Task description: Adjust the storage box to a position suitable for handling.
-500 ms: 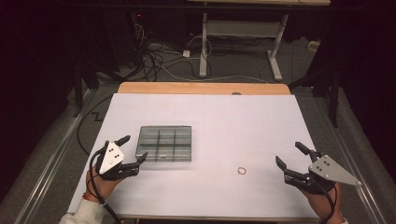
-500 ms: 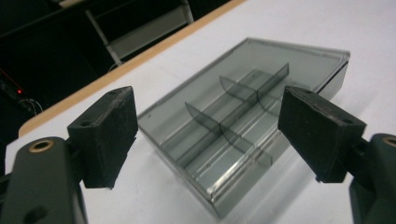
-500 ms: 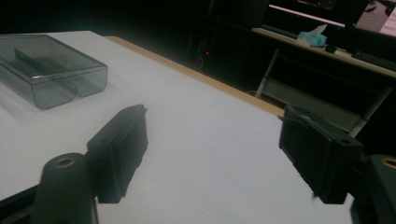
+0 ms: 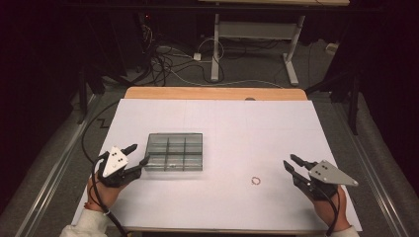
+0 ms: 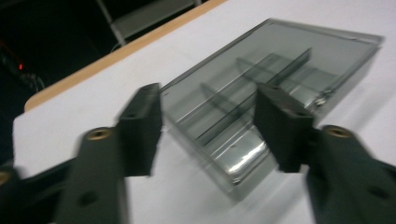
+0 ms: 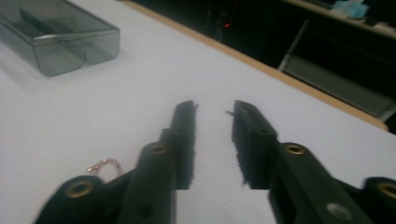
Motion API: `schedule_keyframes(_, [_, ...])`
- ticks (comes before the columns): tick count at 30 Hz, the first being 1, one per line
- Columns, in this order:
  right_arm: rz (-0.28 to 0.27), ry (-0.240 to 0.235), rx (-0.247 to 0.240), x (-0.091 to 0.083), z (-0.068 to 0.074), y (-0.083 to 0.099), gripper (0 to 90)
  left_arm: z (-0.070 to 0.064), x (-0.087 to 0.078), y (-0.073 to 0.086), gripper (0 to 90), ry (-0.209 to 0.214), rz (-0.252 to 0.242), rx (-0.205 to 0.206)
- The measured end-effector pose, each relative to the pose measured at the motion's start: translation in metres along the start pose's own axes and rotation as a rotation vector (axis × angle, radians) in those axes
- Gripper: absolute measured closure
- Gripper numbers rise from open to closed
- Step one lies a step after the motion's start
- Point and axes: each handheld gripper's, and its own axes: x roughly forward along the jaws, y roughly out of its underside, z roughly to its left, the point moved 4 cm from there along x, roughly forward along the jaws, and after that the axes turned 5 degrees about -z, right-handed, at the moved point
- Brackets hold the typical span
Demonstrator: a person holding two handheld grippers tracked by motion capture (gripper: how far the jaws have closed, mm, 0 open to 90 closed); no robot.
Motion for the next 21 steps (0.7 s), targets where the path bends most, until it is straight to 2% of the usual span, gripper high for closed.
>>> schedule_keyframes(1, [0.015,-0.019,-0.005,0.006,0.001,0.0,75.7,0.007,0.0,0.0,49.0,-0.017,0.006,-0.017])
schedule_keyframes(4, [0.051,-0.064,-0.003,0.027,0.004,-0.004,85.6,0.029,0.003,0.006,66.1,-0.019,0.033,-0.084])
schedule_keyframes(6, [0.091,-0.092,-0.017,0.047,0.008,-0.006,89.3,0.04,0.006,0.014,76.5,-0.002,0.076,-0.12])
schedule_keyframes(9, [0.135,-0.142,-0.04,0.075,0.019,-0.009,90.0,0.052,0.016,0.027,85.4,0.035,0.138,-0.172])
schedule_keyframes(11, [0.173,-0.179,-0.063,0.096,0.03,-0.011,90.0,0.054,0.024,0.034,87.4,0.078,0.171,-0.201])
schedule_keyframes(14, [0.217,-0.235,-0.1,0.125,0.05,-0.014,90.0,0.051,0.035,0.04,87.5,0.106,0.235,-0.195])
schedule_keyframes(18, [0.257,-0.302,-0.141,0.16,0.08,-0.023,90.0,0.049,0.046,0.044,87.5,0.137,0.263,-0.219])
schedule_keyframes(21, [0.293,-0.339,-0.191,0.18,0.102,-0.028,90.0,0.043,0.056,0.046,87.5,0.181,0.3,-0.213])
